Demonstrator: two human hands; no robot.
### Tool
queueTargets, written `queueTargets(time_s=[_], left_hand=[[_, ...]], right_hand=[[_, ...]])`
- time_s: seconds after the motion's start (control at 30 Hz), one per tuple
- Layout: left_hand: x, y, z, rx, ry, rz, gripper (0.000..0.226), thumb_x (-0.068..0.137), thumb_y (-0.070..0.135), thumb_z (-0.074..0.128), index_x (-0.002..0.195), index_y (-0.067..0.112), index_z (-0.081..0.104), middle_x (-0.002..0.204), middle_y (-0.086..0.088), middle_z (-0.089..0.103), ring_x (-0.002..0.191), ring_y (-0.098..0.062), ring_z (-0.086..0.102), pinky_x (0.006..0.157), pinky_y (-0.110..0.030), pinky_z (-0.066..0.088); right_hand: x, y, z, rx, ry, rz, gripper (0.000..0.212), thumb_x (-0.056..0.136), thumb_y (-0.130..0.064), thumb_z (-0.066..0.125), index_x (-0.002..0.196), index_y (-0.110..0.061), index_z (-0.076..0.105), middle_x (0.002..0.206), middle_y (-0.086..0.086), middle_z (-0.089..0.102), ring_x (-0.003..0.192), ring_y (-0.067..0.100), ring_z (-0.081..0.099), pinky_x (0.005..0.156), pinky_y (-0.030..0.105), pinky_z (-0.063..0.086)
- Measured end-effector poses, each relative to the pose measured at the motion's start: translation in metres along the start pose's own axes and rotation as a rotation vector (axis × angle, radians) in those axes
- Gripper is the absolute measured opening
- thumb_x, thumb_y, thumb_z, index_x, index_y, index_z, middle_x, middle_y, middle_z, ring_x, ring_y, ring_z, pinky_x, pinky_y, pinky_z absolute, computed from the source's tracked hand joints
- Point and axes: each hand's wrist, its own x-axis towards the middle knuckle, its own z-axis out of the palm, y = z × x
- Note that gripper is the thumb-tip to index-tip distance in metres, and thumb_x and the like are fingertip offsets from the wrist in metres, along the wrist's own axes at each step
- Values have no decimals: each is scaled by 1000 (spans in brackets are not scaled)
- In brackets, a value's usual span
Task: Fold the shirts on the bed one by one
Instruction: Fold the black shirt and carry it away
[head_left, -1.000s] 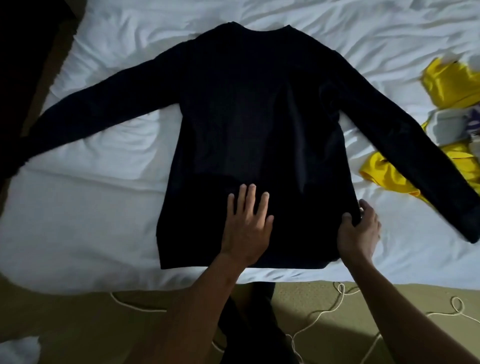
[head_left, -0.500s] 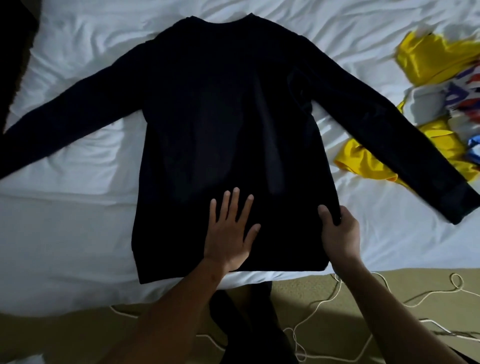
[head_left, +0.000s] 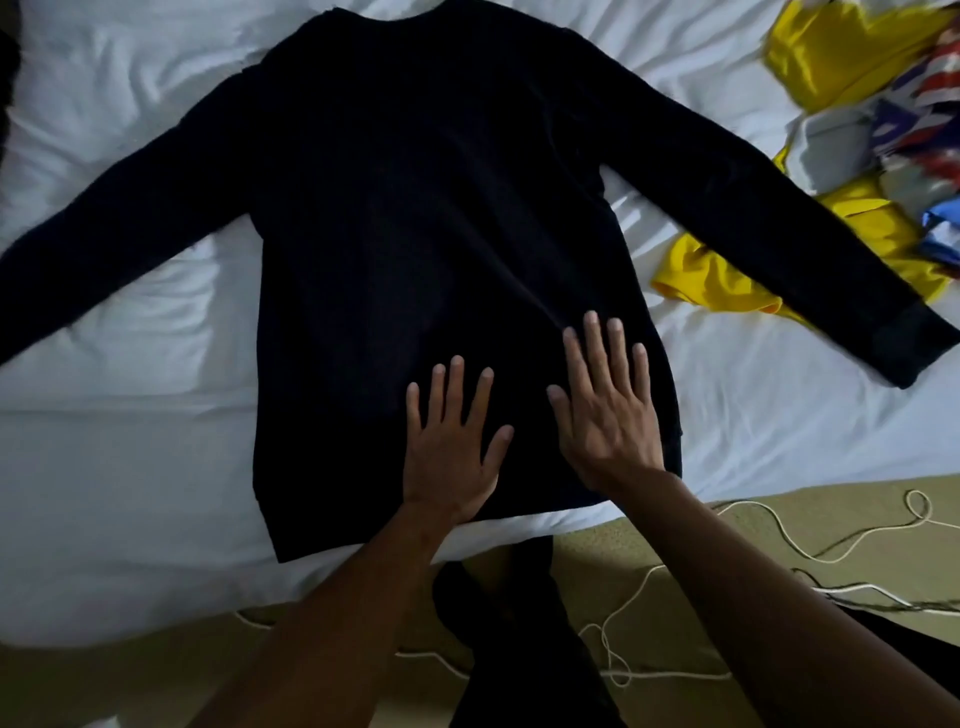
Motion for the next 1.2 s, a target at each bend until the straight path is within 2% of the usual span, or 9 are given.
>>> queueTargets(time_s=[0.27, 0.37, 0.5, 0.67, 0.73, 0.83, 0.97, 1.1, 1.2], left_hand=[[3, 3, -4, -64, 69, -13, 66, 108, 55, 28, 159, 16, 40, 166, -21, 33, 154, -39, 29, 124, -63, 17], [19, 7, -15, -102, 182, -37, 49, 105, 46, 38, 129, 14, 66, 136, -19, 61, 127, -39, 55, 108, -62, 36], [65, 6, -37, -142, 207, -120, 34, 103, 44, 42, 97, 18, 63, 103, -6, 60, 95, -29, 56, 84, -49, 42], [133, 10, -57, -155, 310, -75, 24, 102, 33, 47, 97, 16, 63, 100, -7, 60, 88, -28, 56, 74, -47, 47], [167, 18, -65, -231, 355, -81, 20, 101, 29, 48, 95, 16, 62, 98, -5, 59, 88, -27, 55, 74, -47, 47], [215, 31, -73, -392, 391, -52, 14, 101, 22, 52, 93, 15, 61, 95, -4, 58, 87, -26, 54, 75, -45, 48], [275, 52, -76, -490, 392, 55, 14, 99, 18, 59, 91, 7, 63, 91, -6, 60, 86, -26, 55, 74, -45, 51], [323, 68, -80, -480, 298, -41, 26, 99, 32, 61, 99, 6, 66, 99, -8, 63, 95, -27, 58, 80, -47, 54], [346, 75, -86, -433, 46, -198, 52, 93, 54, 65, 120, 9, 61, 119, -8, 60, 113, -28, 56, 93, -45, 52]], right_hand=[[-8, 30, 11, -54, -77, 90, 72, 105, -55, 7, 166, -17, 6, 174, 7, -3, 160, 22, -11, 129, 46, -7], [13, 18, 5, -38, -32, 56, 68, 107, -51, 11, 166, -17, 6, 173, 10, -4, 159, 25, -13, 129, 48, -5], [46, 22, 13, -41, -92, 17, 69, 106, -54, 8, 166, -20, 4, 173, 9, -9, 159, 25, -16, 128, 46, -10], [81, 35, 10, -5, -55, 44, 74, 105, -57, 7, 166, -15, 11, 173, 10, -2, 159, 25, -12, 128, 46, -9], [104, 43, 0, 43, 13, 69, 69, 107, -52, 15, 163, -13, 24, 172, 12, 13, 160, 28, 4, 129, 48, 0], [151, 60, -18, 39, 276, 84, 49, 107, -40, 37, 144, -13, 56, 142, 10, 56, 126, 37, 50, 104, 52, 34], [237, 87, -35, 66, 467, 133, 28, 103, -31, 52, 121, -18, 69, 111, 11, 63, 97, 39, 54, 82, 49, 37], [325, 103, -53, 231, 427, 154, 27, 103, -27, 52, 119, -14, 69, 118, 14, 62, 108, 40, 52, 90, 51, 41], [385, 104, -65, 329, 198, 215, 37, 104, -33, 50, 134, -14, 60, 139, 10, 56, 129, 35, 45, 106, 48, 34]])
